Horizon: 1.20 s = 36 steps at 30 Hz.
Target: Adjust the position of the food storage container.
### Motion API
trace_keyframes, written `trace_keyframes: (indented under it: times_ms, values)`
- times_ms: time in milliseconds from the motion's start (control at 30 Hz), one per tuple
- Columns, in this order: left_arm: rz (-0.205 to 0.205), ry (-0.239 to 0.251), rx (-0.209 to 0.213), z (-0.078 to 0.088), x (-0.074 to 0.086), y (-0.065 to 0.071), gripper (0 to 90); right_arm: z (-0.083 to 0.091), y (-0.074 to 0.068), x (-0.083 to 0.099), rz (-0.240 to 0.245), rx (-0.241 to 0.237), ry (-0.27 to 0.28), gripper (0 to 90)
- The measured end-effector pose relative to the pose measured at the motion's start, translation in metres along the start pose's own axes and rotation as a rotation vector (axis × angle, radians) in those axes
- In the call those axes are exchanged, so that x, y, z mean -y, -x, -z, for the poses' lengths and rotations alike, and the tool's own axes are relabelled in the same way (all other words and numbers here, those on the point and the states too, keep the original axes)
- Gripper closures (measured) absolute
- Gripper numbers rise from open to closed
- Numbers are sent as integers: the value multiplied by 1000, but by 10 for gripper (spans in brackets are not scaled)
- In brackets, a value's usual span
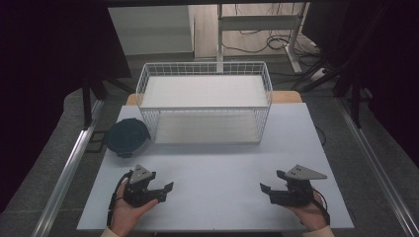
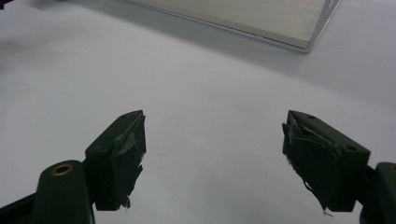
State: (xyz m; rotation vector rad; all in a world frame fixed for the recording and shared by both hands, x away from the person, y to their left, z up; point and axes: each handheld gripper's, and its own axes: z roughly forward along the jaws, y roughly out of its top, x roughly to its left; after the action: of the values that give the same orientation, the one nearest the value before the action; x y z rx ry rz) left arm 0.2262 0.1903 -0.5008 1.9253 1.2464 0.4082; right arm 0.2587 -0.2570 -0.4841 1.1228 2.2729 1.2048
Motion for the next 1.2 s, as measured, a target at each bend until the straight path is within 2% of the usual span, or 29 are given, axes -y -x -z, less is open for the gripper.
trace_keyframes:
  times_ms: [400,500,600,800,900,1033,1100,1200]
  values:
    - [35,4,-7,4,-2,0,232,-7,7,-1,1,16,11,219]
    - [29,6,-10,7,-2,0,242,-6,8,-2,-9,14,18,219]
    - [17,11,-21,12,1,0,256,-8,5,-4,12,13,9,219]
    - [12,18,-22,20,3,-1,269,-11,-2,-8,21,1,5,219]
    - [16,26,-19,20,-4,-4,288,-11,-3,-7,17,3,1,220]
    - [2,46,5,22,-12,-6,294,-9,-1,-4,17,9,-6,220]
    - [-7,63,19,27,-22,-7,309,-6,2,-1,1,20,-9,220]
    - [-10,72,11,32,-29,-10,320,-4,4,0,-5,24,-9,220]
